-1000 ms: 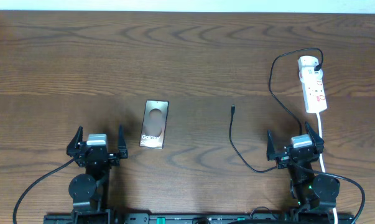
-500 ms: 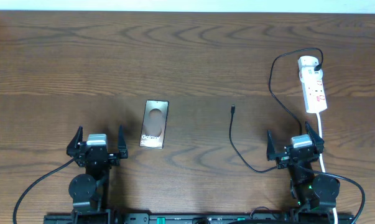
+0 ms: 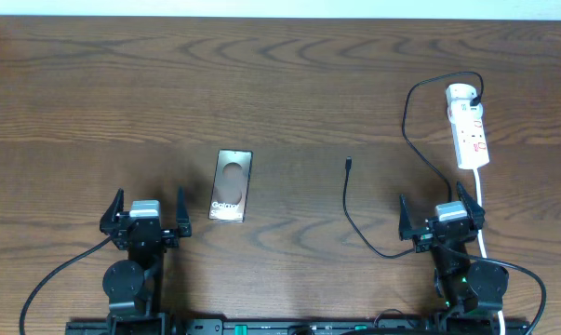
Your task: Plug charger to phone and switch on socket
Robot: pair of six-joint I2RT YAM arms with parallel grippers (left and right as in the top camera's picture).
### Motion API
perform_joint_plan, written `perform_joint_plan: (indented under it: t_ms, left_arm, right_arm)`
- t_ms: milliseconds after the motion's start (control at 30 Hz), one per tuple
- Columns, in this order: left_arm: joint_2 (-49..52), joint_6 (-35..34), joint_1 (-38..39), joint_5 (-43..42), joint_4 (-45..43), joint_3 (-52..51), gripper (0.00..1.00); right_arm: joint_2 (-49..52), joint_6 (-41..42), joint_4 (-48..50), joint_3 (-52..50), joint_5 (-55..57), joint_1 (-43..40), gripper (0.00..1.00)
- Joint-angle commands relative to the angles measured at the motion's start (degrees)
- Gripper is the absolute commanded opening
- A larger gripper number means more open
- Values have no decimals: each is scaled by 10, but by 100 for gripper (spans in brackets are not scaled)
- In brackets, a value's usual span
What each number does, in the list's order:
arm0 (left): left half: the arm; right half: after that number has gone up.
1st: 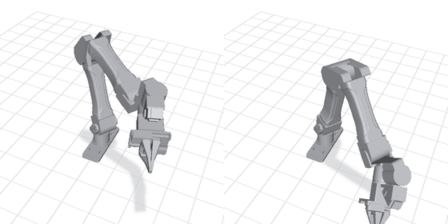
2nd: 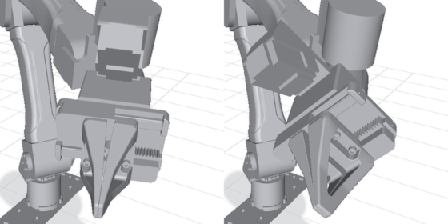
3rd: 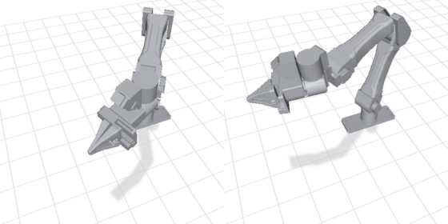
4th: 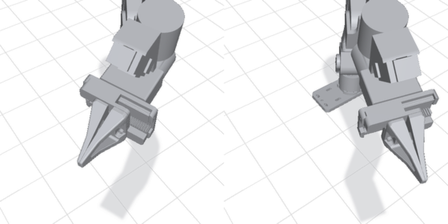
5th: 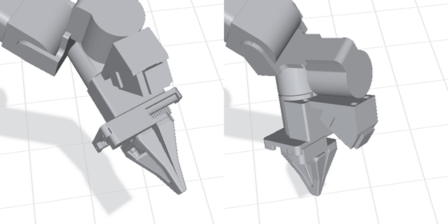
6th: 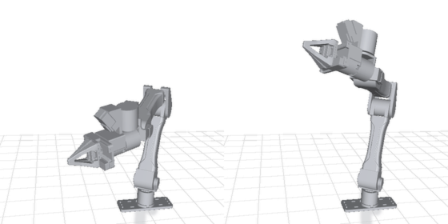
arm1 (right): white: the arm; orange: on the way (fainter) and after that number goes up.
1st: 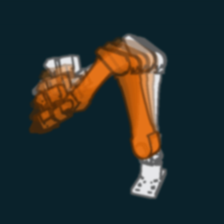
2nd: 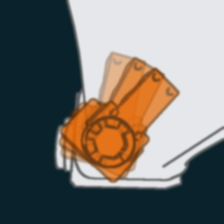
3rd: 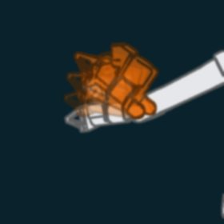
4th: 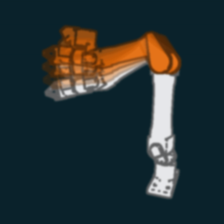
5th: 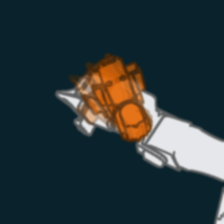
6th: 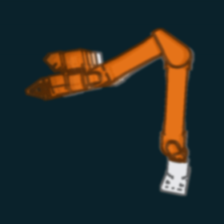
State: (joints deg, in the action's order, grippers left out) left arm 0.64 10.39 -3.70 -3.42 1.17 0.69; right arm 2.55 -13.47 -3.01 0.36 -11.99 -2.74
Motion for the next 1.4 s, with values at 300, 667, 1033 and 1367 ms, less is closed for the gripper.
perform_joint_plan:
  t_ms: [300, 667, 1033, 1367]
  left_arm:
    - [-3, 3, -2, 5, 27, -5, 99]
    - [-3, 29, -2, 5, 27, -5, 99]
    - [-3, 24, -2, -2, 26, -5, 99]
    - [31, -41, -3, 11, 31, 22, 99]
  right_arm:
    - [-4, -1, -3, 0, -4, 3, 99]
    - [-4, -5, -3, 0, 0, 3, 99]
    - [-4, -7, -2, 0, -4, 3, 99]
    - [-4, -7, 0, 0, -4, 3, 99]
